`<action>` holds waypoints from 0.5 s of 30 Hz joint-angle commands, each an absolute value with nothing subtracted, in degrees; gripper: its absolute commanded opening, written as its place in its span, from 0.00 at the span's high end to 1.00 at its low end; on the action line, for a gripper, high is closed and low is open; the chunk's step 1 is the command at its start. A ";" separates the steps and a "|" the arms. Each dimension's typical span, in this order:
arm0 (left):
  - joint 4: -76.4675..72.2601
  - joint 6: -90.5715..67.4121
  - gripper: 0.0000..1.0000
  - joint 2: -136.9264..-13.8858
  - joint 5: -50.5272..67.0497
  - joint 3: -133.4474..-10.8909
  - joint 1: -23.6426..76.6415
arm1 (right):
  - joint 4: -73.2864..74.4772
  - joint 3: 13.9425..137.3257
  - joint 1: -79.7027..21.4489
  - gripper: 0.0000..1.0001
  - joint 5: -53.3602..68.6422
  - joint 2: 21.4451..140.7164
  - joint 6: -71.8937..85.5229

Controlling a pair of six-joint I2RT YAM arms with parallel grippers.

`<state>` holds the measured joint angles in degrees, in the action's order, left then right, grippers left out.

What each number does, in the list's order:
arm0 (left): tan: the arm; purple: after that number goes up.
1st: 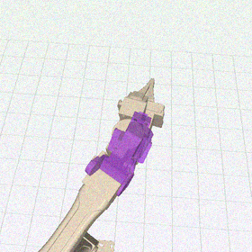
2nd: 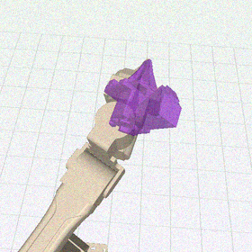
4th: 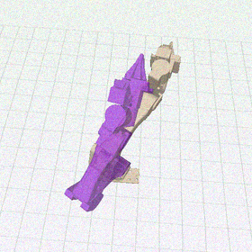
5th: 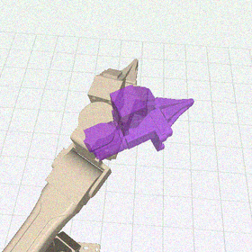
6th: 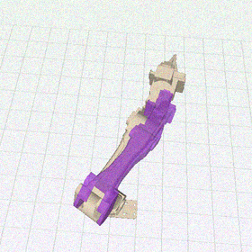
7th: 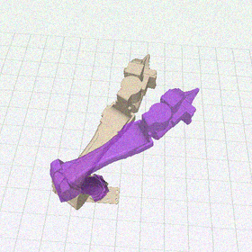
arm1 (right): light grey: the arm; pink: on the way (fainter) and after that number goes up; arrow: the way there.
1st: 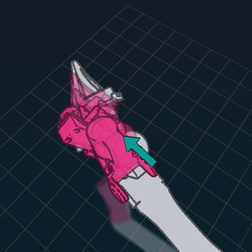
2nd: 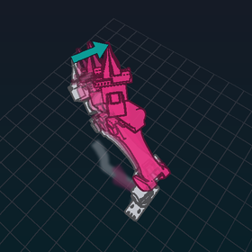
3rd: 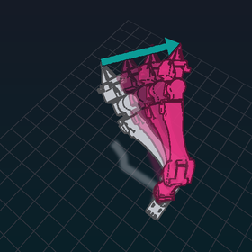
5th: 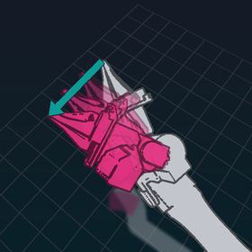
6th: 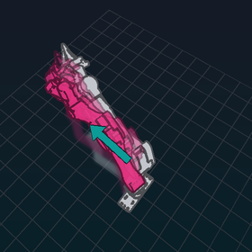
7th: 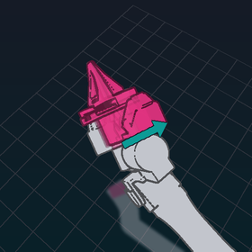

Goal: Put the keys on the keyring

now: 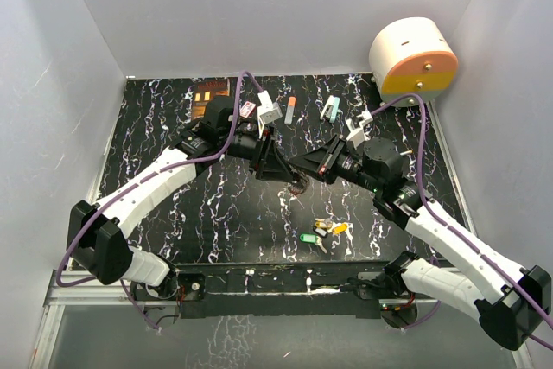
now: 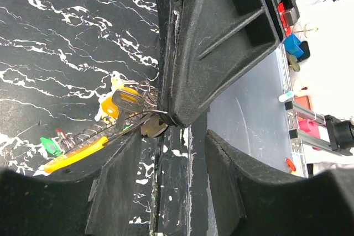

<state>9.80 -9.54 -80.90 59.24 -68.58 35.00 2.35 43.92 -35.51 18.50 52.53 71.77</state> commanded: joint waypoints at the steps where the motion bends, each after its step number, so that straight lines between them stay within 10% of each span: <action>1: 8.36 -9.28 0.51 -78.66 61.07 -69.13 35.07 | -3.54 43.97 -35.89 0.92 19.36 51.01 72.55; 15: 6.71 -10.53 0.46 -79.31 59.29 -70.38 35.07 | -7.54 41.41 -35.94 0.92 17.07 49.64 80.05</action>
